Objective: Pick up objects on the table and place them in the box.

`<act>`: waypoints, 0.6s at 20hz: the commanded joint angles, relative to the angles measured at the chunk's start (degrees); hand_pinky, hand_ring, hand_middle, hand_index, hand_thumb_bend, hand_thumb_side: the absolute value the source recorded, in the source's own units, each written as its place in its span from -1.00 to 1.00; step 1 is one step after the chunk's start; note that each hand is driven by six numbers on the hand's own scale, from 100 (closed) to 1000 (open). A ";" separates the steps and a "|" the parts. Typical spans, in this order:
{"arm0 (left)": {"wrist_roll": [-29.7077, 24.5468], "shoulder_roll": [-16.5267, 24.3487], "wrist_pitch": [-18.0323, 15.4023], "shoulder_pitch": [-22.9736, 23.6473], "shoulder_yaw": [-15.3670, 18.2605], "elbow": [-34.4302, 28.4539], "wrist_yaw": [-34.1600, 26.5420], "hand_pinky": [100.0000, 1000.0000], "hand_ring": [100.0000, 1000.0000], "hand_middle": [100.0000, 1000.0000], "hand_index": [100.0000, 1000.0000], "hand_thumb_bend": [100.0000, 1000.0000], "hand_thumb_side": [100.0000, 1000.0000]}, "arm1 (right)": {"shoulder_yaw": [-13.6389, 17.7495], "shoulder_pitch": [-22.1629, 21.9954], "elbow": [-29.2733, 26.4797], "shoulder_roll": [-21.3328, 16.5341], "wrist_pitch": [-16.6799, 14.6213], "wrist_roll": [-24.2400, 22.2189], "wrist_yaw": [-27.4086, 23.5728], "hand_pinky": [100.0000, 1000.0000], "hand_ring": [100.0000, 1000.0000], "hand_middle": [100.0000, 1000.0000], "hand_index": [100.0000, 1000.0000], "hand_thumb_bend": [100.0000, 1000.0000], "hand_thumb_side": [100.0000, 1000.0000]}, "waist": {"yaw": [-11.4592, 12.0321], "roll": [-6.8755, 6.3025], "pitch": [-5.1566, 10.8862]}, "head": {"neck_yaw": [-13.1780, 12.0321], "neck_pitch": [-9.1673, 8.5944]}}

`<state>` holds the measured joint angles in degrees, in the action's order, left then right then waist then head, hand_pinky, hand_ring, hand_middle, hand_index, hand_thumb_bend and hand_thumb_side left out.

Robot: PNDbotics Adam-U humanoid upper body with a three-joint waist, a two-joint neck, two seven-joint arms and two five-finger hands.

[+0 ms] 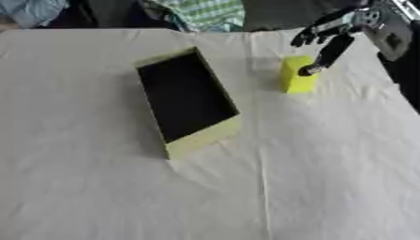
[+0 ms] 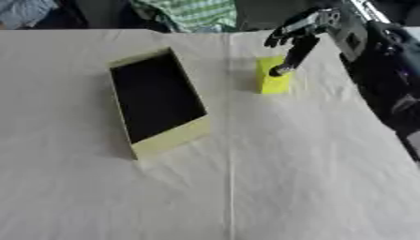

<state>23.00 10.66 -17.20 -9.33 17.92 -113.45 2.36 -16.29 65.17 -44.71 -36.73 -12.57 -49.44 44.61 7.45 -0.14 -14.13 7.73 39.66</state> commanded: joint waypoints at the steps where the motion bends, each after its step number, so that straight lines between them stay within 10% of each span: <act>1: -0.34 1.08 -0.04 -0.39 0.15 -1.14 -0.37 0.19 -0.03 -0.08 0.37 -1.00 0.58 | 0.09 0.90 0.01 -1.35 -0.70 1.17 1.54 0.89 1.00 0.97 1.00 -0.38 -0.27 | 0.11 0.45 1.40 | 0.11 -0.47; 12: -0.87 0.53 -0.03 -0.44 0.19 -1.14 -0.70 0.19 -0.03 -0.09 0.36 -1.00 0.58 | 0.38 -0.08 4.42 0.91 -3.09 4.03 6.56 0.79 0.98 0.88 1.00 -0.35 -0.40 | 0.68 0.31 0.90 | 0.49 -0.54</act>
<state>22.41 10.59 -17.21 -9.34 17.91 -113.45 1.99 -16.27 64.10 -40.50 -35.01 -15.24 -45.54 50.18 8.09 -0.14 -14.15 8.05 39.64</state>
